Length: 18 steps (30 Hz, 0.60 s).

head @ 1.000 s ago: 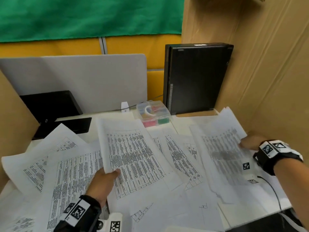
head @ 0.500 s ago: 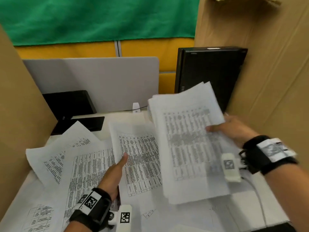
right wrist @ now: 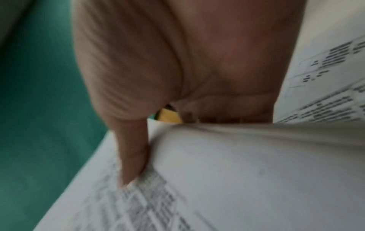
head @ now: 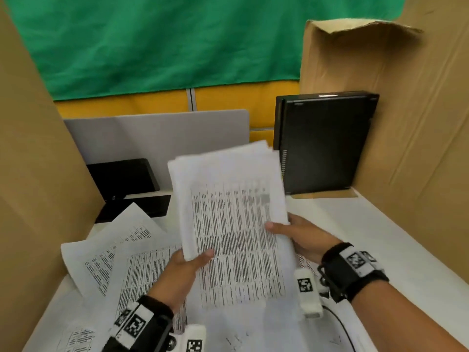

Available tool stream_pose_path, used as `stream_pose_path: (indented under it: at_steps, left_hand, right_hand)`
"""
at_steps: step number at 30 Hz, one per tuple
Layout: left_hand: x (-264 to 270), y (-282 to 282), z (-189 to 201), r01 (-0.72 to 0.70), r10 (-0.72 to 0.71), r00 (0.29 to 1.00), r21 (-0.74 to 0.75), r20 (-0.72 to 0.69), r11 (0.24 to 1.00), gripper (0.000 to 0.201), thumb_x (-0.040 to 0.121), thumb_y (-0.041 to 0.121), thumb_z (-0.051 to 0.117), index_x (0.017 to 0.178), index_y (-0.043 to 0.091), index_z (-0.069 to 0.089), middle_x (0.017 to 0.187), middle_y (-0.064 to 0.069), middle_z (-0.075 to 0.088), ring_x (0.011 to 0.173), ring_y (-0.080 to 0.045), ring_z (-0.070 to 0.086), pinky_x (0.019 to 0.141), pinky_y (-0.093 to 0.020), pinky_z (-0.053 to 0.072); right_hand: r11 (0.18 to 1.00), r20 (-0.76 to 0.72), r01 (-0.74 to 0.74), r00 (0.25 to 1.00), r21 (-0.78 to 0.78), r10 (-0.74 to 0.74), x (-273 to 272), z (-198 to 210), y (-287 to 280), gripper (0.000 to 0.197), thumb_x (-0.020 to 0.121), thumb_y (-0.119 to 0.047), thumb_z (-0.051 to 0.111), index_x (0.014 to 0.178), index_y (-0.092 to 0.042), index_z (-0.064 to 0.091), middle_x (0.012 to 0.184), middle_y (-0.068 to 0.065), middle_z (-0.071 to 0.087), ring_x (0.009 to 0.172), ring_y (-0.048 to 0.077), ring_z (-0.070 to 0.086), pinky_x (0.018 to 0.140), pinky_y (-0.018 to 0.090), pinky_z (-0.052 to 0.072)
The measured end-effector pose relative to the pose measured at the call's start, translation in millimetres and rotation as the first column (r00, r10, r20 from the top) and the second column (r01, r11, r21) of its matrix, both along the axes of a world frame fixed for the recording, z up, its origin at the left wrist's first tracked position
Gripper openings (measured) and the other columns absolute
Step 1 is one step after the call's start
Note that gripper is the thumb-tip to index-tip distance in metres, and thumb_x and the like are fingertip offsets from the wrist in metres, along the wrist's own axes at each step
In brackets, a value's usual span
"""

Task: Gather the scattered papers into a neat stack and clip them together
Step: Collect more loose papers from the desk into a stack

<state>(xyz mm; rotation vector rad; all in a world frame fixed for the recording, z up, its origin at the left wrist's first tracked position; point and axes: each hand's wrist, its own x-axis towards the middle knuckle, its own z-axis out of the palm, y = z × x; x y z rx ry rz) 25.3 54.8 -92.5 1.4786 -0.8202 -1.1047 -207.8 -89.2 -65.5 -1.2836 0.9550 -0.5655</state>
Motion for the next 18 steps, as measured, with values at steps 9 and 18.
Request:
stream_pose_path:
  at_steps: [9,18]
  left_hand:
    - [-4.8,-0.5,78.3,-0.005,0.057,0.991,-0.392,0.122,0.92,0.053,0.058,0.039,0.089,0.106,0.024,0.073,0.106,0.004,0.078,0.103,-0.018,0.072,0.097,-0.045,0.052]
    - [1.4,1.3,91.1,0.107,-0.053,0.99,-0.458,0.13,0.883,0.064,0.044,0.05,0.092,0.101,0.023,0.077,0.109,-0.004,0.078,0.106,-0.022,0.072,0.095,-0.042,0.055]
  right_hand:
    - [0.917,0.149,0.01,0.987,-0.4,0.054,-12.9,85.6,43.8,0.049,0.065,-0.027,0.081,0.113,-0.027,0.069,0.118,0.0,0.076,0.112,0.018,0.072,0.101,0.043,0.054]
    - [0.896,0.152,-0.036,0.982,-0.443,0.115,-13.7,87.5,45.4,0.048,0.067,-0.02,0.08,0.115,-0.021,0.07,0.118,0.007,0.076,0.11,0.025,0.073,0.1,0.054,0.053]
